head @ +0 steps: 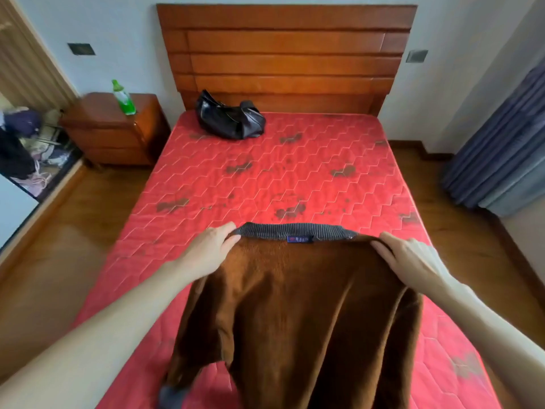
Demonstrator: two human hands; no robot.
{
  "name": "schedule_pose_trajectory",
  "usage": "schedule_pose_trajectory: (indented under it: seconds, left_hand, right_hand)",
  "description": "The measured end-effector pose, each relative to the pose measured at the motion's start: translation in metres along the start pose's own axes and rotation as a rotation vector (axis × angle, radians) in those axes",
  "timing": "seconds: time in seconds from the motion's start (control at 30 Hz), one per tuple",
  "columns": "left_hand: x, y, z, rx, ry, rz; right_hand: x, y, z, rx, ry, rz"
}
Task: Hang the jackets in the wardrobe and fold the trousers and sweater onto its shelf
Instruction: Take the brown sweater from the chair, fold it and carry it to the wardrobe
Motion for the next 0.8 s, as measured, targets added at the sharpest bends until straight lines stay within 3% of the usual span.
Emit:
schedule_pose_trajectory:
  seconds: [0.23,0.37,0.43,0.57,0.7,0.8]
  left_hand:
    - [-0.091,-0.128,-0.029,0.029,0.114,0.071]
    - [-0.126,-0.154,-0.061,0.071,0.157,-0.054]
    - [-0.138,-0.160,-0.084,0.101,0.207,-0.116]
    - [-0.155,-0.182,-0.138,0.211,0.302,-0.041]
    - [-0.178,-0.219,-0.178,0.300,0.416,0.141]
    - [-0.200,-0.274,-0.173,0.166,0.480,0.176]
  right_hand:
    - [0.029,-0.141,-0.032,-0.087,-0.026,0.050]
    - [0.033,-0.183,-0.076,-0.143,0.046,0.125]
    - [0.031,-0.191,-0.111,-0.090,0.067,0.106]
    - [0.031,-0.216,-0.186,-0.117,-0.116,0.178]
    - [0.029,-0.264,-0.227,-0.151,-0.365,-0.234]
    - [0.020,-0.331,-0.212,-0.257,-0.381,-0.501]
Point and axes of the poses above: each hand's wrist, its own z-axis away from the middle knuckle, its own y-axis out of the back of the hand, x = y × z, the point moved 7 cm from there along -z, towards the middle knuckle, and after that the axes turned 10 degrees about -y, right-handed, at the moved point
